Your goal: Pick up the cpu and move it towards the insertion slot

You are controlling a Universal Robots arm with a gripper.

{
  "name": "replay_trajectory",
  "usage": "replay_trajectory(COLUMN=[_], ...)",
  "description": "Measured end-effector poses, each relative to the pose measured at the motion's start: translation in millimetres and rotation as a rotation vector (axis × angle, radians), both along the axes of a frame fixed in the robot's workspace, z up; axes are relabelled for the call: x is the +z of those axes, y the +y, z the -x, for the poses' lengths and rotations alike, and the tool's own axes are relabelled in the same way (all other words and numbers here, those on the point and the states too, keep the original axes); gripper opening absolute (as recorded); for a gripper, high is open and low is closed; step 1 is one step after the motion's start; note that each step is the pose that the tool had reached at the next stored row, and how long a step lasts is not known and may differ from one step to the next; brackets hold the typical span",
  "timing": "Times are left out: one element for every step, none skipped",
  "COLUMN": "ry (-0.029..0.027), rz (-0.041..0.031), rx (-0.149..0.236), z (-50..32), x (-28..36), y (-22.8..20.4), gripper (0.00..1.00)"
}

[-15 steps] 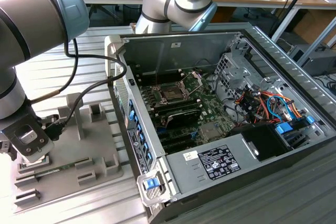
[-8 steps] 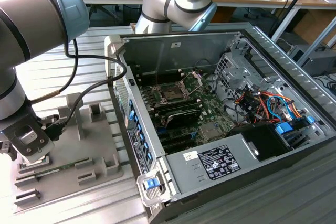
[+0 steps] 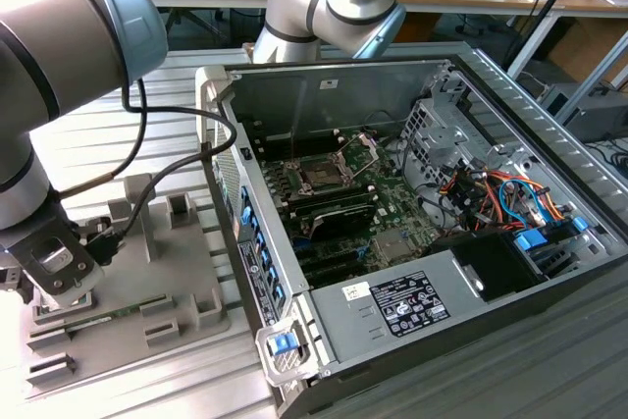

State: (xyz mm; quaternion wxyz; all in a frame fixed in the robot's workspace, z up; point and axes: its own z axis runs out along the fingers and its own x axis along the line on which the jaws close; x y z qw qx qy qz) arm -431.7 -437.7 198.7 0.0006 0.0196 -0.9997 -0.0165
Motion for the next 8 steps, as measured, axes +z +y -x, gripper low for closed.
replay_trajectory(ry=[-0.0001, -0.0001, 0.0, 0.0001, 0.0001, -0.0001, -0.0001, -0.0001], rz=[0.0, -0.0001, 0.0, 0.0001, 0.0, -0.0001, -0.0001, -0.0001], rx=[0.006, 0.007, 0.008, 0.009, 0.009, 0.01, 0.011, 0.012], z=[0.0, 0.0, 0.0, 0.0, 0.0, 0.0, 0.0, 0.0], x=[-0.6, -1.1, -1.5, -1.9, -2.3, -3.0, -3.4, -4.1], y=[0.0, 0.0, 0.0, 0.0, 0.0, 0.0, 0.0, 0.0], gripper=[0.66, 0.66, 0.66, 0.66, 0.66, 0.66, 0.66, 0.66])
